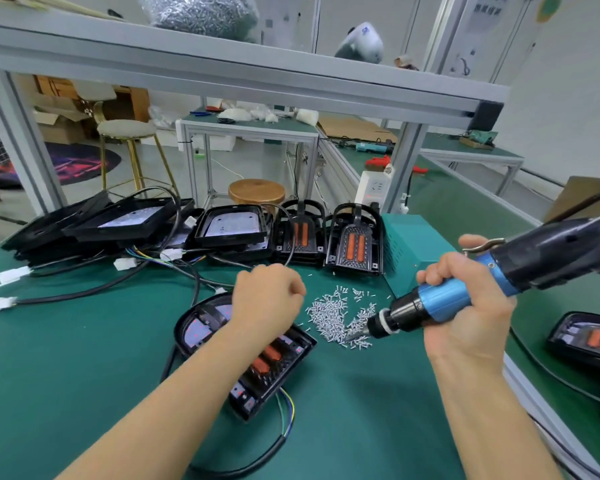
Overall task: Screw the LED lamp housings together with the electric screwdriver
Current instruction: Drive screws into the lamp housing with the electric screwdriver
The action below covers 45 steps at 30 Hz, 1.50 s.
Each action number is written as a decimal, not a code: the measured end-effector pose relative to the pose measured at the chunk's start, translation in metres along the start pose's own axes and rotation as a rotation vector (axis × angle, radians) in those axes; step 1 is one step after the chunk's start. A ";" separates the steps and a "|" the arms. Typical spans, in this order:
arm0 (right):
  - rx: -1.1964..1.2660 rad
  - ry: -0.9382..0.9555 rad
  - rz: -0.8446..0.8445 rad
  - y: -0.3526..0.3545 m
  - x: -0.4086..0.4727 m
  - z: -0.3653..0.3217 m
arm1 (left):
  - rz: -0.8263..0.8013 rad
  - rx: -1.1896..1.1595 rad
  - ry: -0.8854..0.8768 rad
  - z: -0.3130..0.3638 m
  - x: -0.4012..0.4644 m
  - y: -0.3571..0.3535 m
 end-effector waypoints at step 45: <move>0.358 -0.138 -0.109 -0.073 -0.033 -0.008 | -0.244 -1.252 0.198 -0.049 -0.070 0.027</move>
Point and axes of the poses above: each hand's wrist, its own x-axis towards the middle knuckle, its own y-axis out of the back of the hand, z = x × y, the point moved 3 cm from there along x, towards the middle knuckle, and after that the axes turned 5 degrees about y, right-handed, at the moved point
